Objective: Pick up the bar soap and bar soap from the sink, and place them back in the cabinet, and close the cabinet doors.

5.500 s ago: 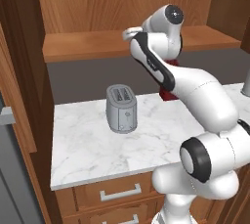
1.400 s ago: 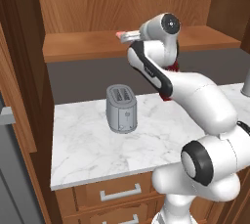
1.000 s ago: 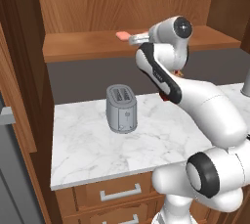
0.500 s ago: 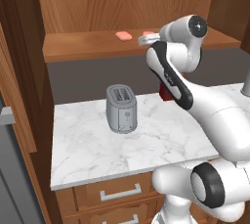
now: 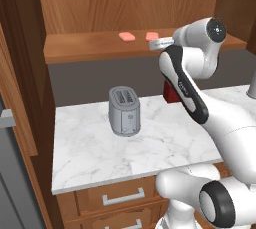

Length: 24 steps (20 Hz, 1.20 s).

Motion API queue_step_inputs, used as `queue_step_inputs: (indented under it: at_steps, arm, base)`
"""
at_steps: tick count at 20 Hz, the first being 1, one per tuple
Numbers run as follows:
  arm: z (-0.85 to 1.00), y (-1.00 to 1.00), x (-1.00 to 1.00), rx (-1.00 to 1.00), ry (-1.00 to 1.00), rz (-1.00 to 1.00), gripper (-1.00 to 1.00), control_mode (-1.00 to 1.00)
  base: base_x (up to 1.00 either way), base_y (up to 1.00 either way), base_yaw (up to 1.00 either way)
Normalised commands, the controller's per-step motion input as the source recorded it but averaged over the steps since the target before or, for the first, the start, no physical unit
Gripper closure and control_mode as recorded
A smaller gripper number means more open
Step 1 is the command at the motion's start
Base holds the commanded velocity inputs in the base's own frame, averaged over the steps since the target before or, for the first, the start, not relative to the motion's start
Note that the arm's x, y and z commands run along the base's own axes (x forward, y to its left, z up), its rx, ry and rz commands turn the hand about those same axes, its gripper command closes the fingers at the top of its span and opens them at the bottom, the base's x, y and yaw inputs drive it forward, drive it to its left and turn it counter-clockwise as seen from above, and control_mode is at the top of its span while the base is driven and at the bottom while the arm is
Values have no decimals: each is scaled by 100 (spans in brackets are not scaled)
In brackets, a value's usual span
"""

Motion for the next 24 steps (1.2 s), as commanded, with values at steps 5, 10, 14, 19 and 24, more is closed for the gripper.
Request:
queue_step_inputs:
  at_steps: [5, 10, 14, 19, 24]
  arm:
    - [0, -20, -26, 0, 0, 0, -100, -100]
    - [0, -27, -50, 0, 0, 0, -100, -100]
    - [0, -26, -54, 0, 0, 0, -100, -100]
    - [0, -36, -66, 0, 0, 0, -100, -100]
    - [0, -40, -76, 0, 0, 0, -100, -100]
  base:
    - [0, 0, 0]
    - [0, 0, 0]
    - [0, 0, 0]
    - [0, 0, 0]
    - [0, 0, 0]
